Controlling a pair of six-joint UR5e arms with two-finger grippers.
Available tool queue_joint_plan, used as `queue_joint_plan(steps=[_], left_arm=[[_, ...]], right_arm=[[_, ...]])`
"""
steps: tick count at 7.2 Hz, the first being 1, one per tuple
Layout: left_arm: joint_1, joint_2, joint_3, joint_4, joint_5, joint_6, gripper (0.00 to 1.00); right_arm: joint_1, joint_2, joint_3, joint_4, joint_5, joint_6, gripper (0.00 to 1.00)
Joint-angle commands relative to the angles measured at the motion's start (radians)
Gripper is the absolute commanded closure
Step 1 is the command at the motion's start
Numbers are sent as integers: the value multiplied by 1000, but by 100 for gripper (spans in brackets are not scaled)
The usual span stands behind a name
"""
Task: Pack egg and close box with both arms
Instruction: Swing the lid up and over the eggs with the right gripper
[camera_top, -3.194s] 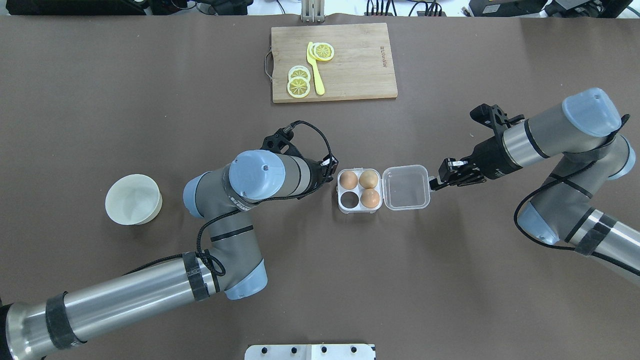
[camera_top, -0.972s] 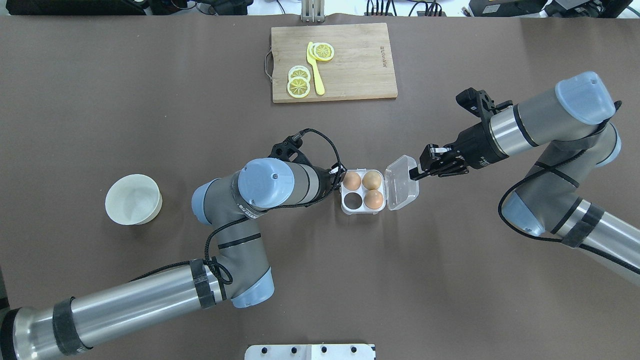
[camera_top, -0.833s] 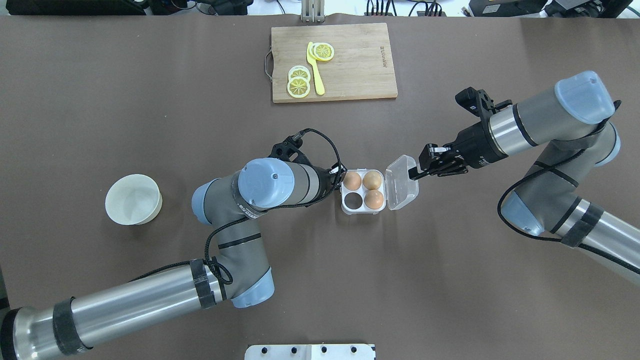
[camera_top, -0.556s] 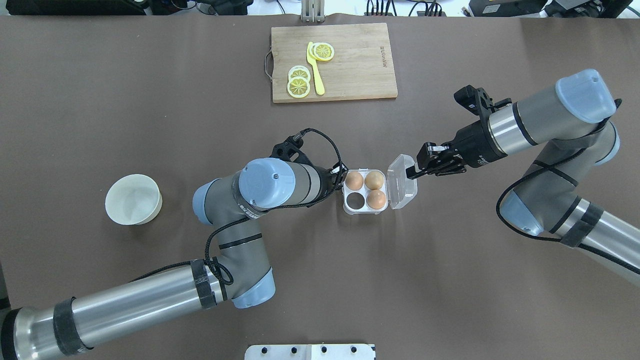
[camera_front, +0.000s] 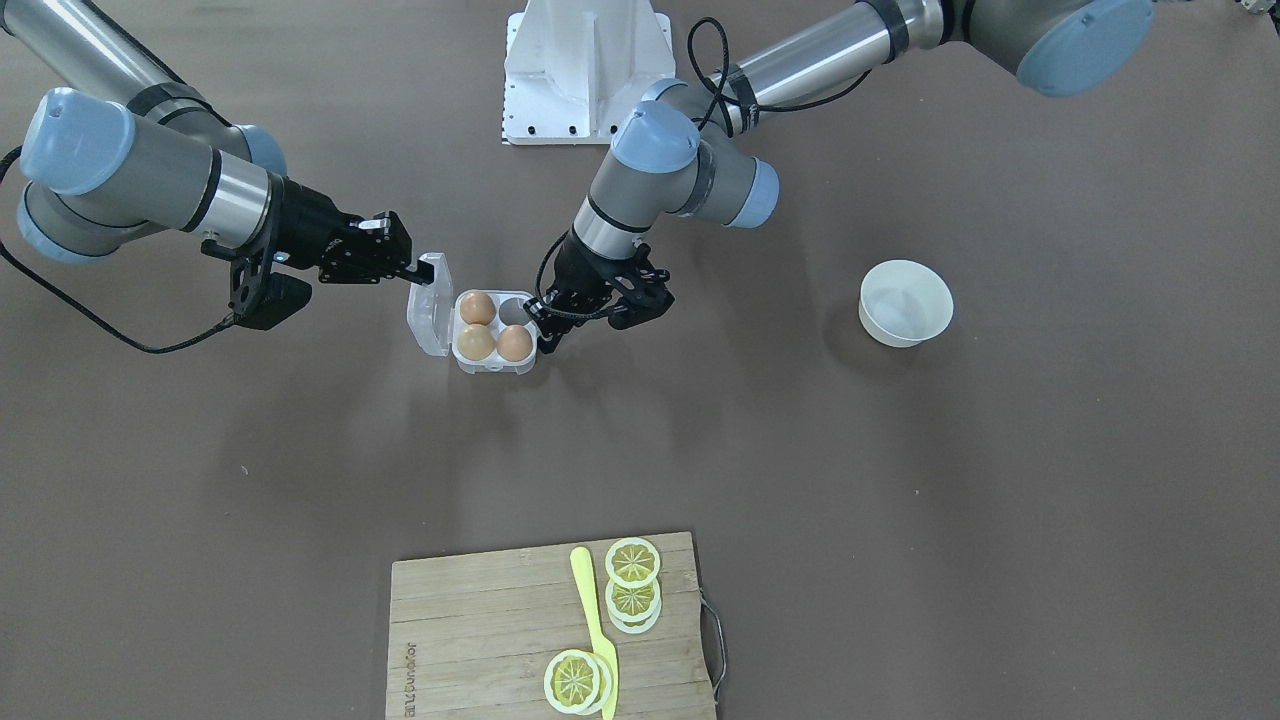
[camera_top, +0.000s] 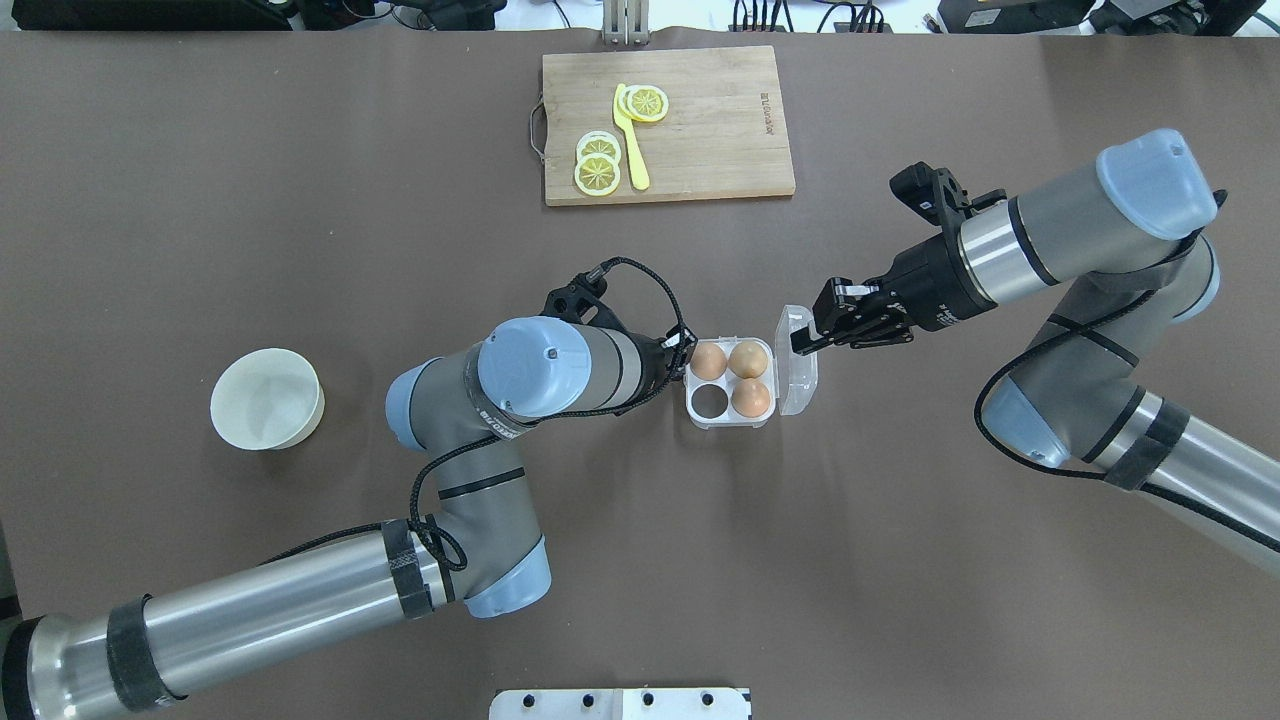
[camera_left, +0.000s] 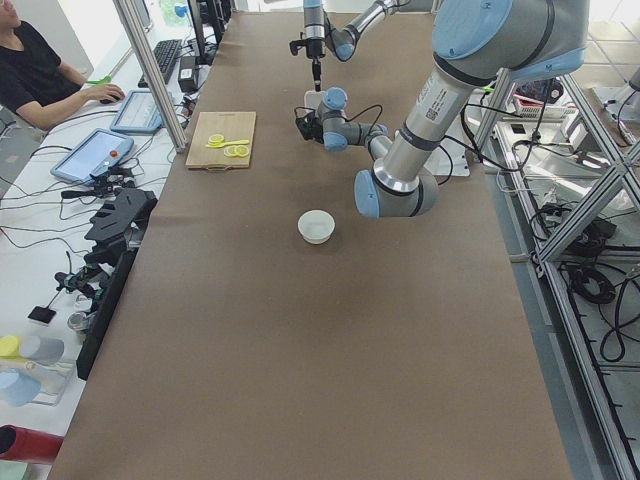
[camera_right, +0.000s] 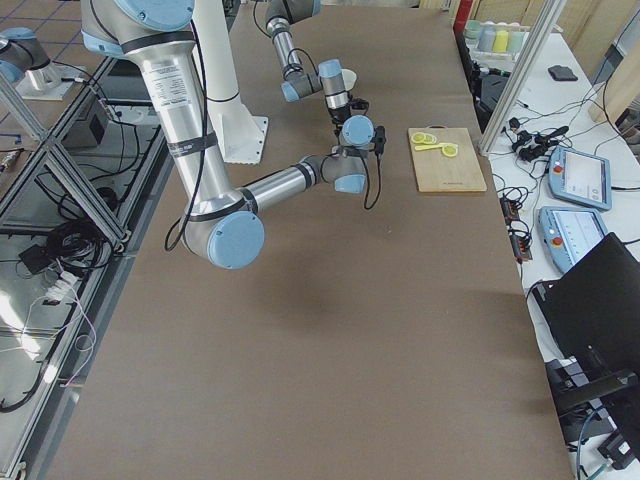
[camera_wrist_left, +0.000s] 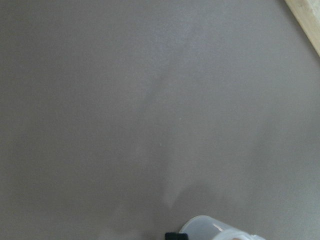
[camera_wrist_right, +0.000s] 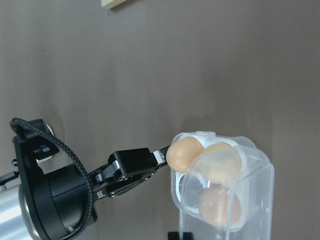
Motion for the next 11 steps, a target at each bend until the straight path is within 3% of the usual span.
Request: queue_joint_plan(steps=[1,11], left_arm=[[-1,2,-2,-3,-3,0,100],[-8,12,-3,-20,-5,-3,100]], right_arm=[[-1,5,0,-1,-1,0,100],[-16,5,9,-10,-15,0,100]])
